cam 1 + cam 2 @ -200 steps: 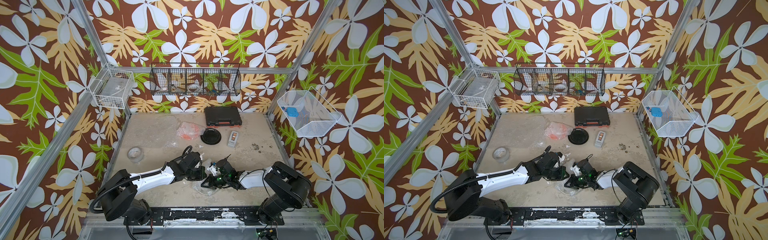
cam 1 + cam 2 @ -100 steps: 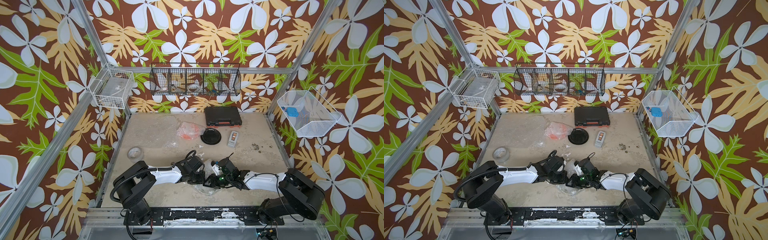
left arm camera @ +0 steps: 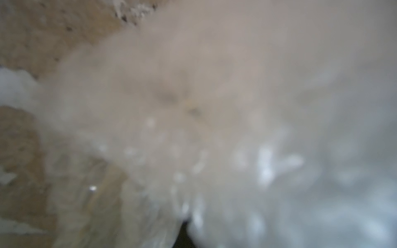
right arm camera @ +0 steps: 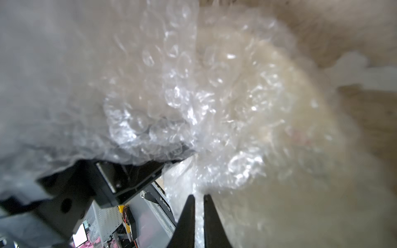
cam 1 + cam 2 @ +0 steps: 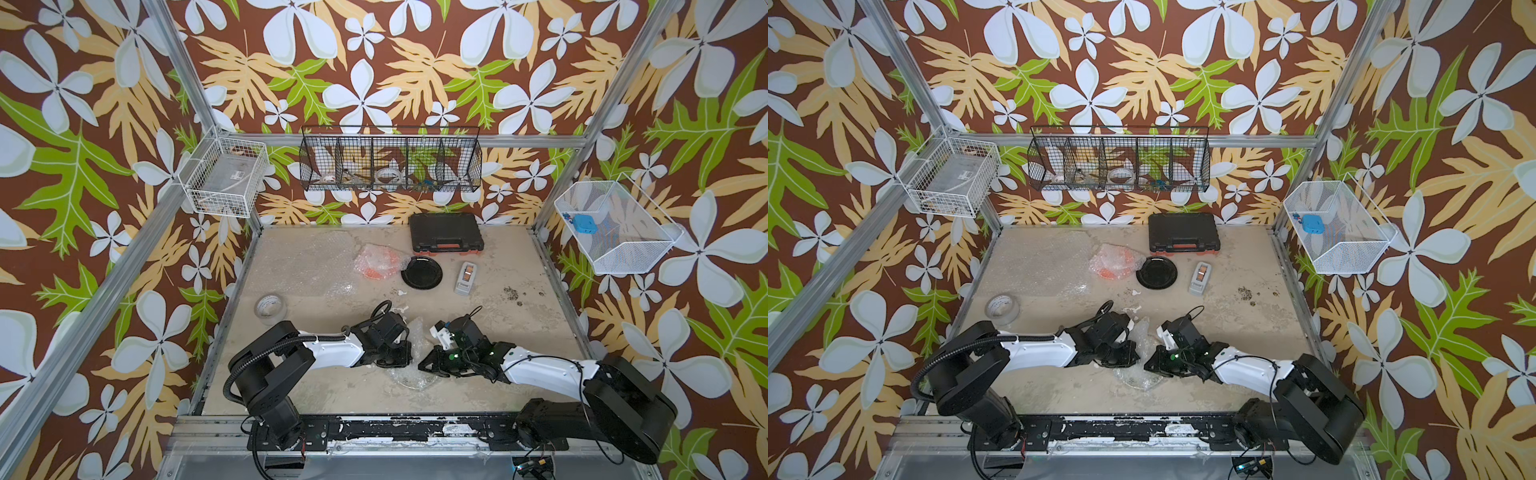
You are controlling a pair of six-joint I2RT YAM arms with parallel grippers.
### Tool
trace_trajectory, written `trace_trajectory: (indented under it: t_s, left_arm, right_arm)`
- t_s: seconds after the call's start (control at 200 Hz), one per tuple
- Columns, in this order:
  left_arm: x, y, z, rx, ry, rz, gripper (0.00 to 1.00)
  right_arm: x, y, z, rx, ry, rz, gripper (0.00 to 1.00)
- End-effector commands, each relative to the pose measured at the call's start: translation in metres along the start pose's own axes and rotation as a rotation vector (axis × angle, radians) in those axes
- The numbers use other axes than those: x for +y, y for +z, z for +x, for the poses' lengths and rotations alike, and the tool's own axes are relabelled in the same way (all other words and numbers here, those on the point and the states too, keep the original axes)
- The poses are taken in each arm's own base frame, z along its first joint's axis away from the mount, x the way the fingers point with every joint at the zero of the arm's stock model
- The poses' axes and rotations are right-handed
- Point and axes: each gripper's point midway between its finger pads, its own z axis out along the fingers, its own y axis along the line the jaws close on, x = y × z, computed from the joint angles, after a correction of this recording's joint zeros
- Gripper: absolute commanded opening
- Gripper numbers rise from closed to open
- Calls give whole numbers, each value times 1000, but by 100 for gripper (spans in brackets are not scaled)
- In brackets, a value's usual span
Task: Wrap dinner plates in bubble wrap
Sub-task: Wrap the plate in the bubble wrap.
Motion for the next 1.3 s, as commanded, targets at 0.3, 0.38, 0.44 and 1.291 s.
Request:
trace_trajectory:
  t_s: [0.3,0.38,0.44,1.291]
  left_arm:
    - [-8,-62,-37,-135,22,-174,23]
    - [-31,-77,-54,-165,54,-158,33]
    - [-44,-84,-65,-174,82,-162,38]
    - [-70,-71,-91,-162,226,-226,0]
  right_arm:
    - [-45,19,27,106,7,92,0]
    - [-44,20,25,103,5,91,0]
    - [-42,20,24,101,3,88,0]
    - [-42,18,22,83,3,88,0]
